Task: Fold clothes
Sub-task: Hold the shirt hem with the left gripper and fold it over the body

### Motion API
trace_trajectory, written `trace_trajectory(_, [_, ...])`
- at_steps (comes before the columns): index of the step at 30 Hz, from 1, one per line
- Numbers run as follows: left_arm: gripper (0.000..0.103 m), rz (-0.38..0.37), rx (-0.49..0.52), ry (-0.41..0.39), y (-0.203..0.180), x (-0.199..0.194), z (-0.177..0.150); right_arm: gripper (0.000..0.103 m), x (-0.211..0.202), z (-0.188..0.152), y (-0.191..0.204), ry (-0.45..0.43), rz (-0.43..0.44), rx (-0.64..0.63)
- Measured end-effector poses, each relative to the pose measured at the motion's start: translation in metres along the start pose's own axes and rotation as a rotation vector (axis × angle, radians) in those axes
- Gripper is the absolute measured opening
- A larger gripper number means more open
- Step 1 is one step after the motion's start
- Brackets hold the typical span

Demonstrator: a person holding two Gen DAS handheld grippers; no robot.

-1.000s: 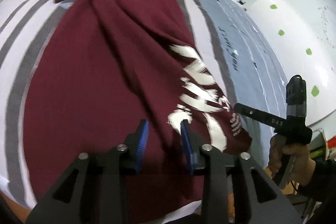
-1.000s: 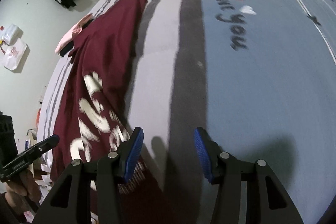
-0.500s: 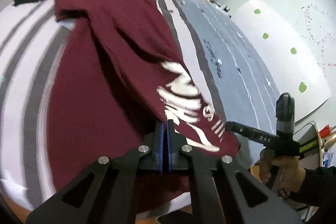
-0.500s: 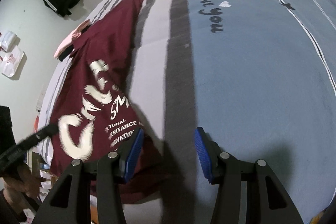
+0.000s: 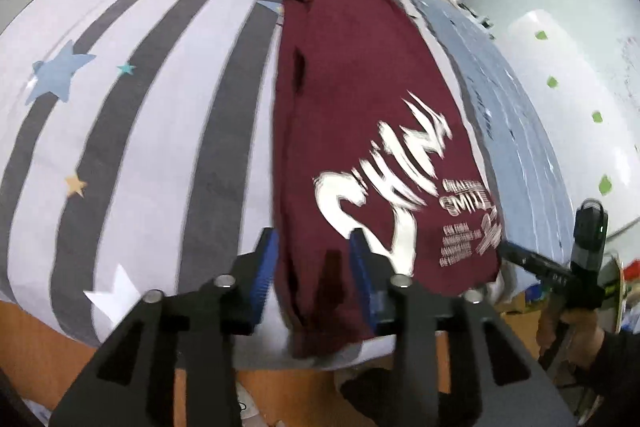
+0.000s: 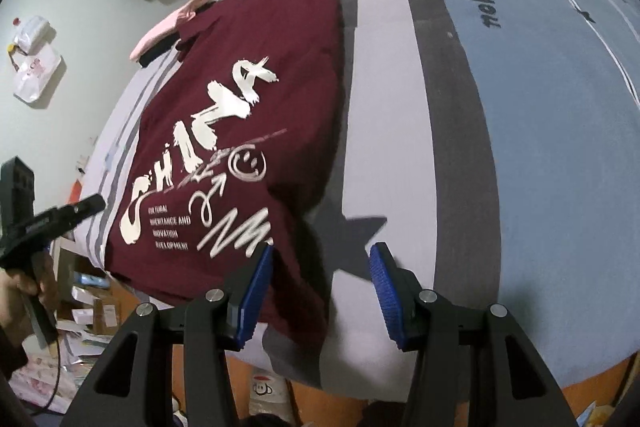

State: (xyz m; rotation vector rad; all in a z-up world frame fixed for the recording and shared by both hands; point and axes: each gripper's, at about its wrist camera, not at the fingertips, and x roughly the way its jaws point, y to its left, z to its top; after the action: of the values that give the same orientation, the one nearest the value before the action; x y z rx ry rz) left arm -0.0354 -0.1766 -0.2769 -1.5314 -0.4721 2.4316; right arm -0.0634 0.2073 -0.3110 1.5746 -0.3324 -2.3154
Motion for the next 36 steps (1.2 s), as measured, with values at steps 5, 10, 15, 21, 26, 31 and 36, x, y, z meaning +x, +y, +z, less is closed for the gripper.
trace_trajectory(5, [0.041,0.023,0.135,0.02,-0.021,0.014,-0.018,0.047,-0.006,-0.015,0.013,-0.019,-0.038,-0.068])
trace_trajectory(10, [0.041,0.063,0.193,0.035,-0.026,0.022,-0.027,0.047,-0.007,-0.04,0.021,-0.029,-0.092,-0.153])
trace_trajectory(15, [0.032,0.045,0.152,0.038,-0.016,0.025,-0.028,0.047,0.001,-0.044,0.026,-0.063,-0.113,-0.166])
trace_trajectory(21, [0.003,-0.02,0.186,-0.008,-0.032,0.014,-0.025,0.047,0.012,-0.038,0.033,-0.113,-0.129,-0.183])
trace_trajectory(26, [0.003,-0.132,0.143,-0.129,-0.043,-0.034,0.001,0.047,0.013,-0.042,0.054,-0.113,-0.126,-0.27])
trace_trajectory(31, [0.003,-0.206,0.1,-0.186,-0.041,-0.065,0.02,0.054,0.013,-0.056,0.072,-0.113,-0.179,-0.358])
trace_trajectory(36, [0.003,-0.231,0.114,-0.191,-0.048,-0.067,0.027,0.056,0.022,-0.055,0.081,-0.131,-0.24,-0.343])
